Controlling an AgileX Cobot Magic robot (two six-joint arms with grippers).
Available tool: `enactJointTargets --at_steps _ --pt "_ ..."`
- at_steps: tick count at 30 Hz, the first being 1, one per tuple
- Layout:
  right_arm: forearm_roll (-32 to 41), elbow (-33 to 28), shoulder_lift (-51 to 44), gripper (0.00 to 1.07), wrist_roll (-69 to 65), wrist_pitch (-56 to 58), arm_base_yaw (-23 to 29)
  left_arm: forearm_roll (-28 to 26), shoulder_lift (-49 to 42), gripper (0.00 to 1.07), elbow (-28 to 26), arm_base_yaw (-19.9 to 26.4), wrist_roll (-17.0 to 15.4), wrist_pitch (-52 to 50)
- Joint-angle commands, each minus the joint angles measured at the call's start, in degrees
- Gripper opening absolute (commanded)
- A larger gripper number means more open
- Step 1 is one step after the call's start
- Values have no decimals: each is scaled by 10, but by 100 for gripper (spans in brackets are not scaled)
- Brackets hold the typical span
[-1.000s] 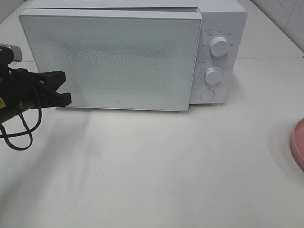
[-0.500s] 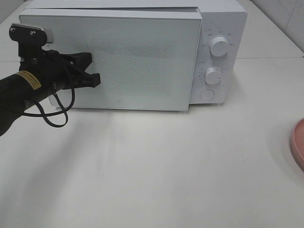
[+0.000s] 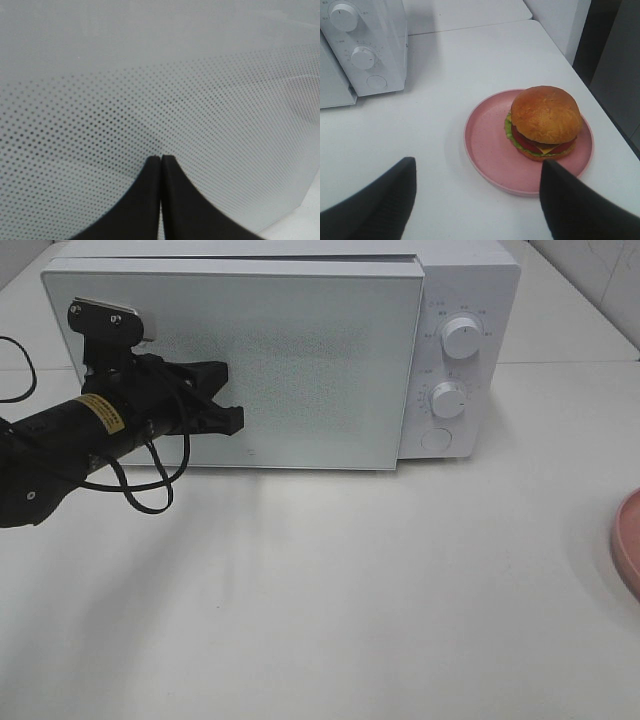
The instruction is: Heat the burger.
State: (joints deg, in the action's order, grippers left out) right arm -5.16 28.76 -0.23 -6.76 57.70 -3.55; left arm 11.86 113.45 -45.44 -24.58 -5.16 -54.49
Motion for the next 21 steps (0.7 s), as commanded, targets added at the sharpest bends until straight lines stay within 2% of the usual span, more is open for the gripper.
enactJointTargets --at_steps 1,3,4,5,6,7,9,21 --pt "-1 1 -17 67 9 -4 -2 -80 2 1 -22 10 3 -5" --pt "-1 1 -17 67 9 -4 -2 -92 11 1 -45 10 26 -1" --pt "-1 1 -17 67 9 -4 -2 -92 11 1 -45 10 26 -1" --pt "-1 1 -17 67 9 -4 -2 -104 20 1 -78 10 32 26" --pt "-1 1 -17 67 9 -4 -2 -107 29 1 -112 10 31 56" --pt "-1 1 -17 67 9 -4 -2 -107 29 1 -112 10 31 56" --pt "-1 1 -17 67 9 -4 -2 -107 31 1 -147 1 19 92" --pt "-2 1 -17 67 6 -4 -2 -104 29 1 -166 -35 10 91"
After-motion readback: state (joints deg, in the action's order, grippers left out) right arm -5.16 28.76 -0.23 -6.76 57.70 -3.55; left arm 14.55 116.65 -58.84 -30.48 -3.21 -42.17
